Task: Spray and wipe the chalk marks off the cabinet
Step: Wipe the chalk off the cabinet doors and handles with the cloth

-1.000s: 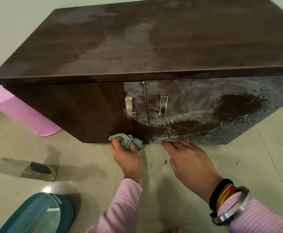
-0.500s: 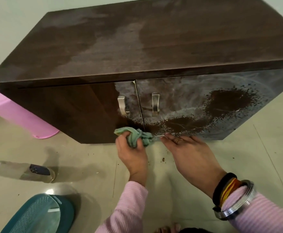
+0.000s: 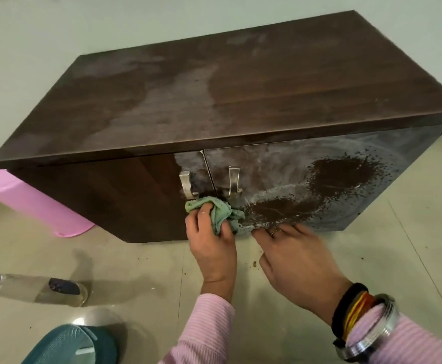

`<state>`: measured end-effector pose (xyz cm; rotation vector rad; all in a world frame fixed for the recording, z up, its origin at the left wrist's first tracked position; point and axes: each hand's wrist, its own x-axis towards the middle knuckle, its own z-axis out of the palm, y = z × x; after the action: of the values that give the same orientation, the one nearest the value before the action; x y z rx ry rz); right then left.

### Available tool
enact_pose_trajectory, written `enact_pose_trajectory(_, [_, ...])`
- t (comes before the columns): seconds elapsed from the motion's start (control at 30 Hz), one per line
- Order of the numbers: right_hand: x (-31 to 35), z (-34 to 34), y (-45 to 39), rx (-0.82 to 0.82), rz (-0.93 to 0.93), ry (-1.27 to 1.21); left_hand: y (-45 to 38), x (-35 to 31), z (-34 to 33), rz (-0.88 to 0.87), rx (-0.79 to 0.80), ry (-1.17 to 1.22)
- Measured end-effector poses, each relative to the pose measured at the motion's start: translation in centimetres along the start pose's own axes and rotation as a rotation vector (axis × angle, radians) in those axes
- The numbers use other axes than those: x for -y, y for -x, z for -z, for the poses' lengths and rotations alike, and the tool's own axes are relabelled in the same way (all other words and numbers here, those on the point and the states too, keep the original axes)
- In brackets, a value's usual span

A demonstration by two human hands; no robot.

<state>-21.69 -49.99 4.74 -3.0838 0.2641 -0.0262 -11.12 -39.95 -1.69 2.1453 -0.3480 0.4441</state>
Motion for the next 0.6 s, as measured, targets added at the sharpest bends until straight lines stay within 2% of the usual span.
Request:
enact_pose_trajectory(0.1, [-0.6,0.0,0.1,-0.044,-0.012,0.005,-0.3,-0.3,0.0,0.0,0.022,0.002])
enact_pose_trajectory(0.23, [-0.8,-0.1,0.0,-0.041,-0.028,0.017,-1.7,-4.1,3.5,-0.134,-0.064,-0.038])
enact_pose_trajectory(0.4, [-0.7,-0.3,0.2,-0.098,0.01,0.017,-5.1,-8.1,5.7,-0.286,-0.082,-0.156])
enact_pose_trajectory(0.5, [-0.4,0.0,0.3,-0.093,0.004,0.007,-3.2,-5.9,4.5,-0.305,0.066,-0.233])
enact_pose_trajectory(0.6, [-0.1,0.0,0.3,-0.069,0.007,-0.001,-1.2,-3.7,3.2,-0.226,0.227,-0.296])
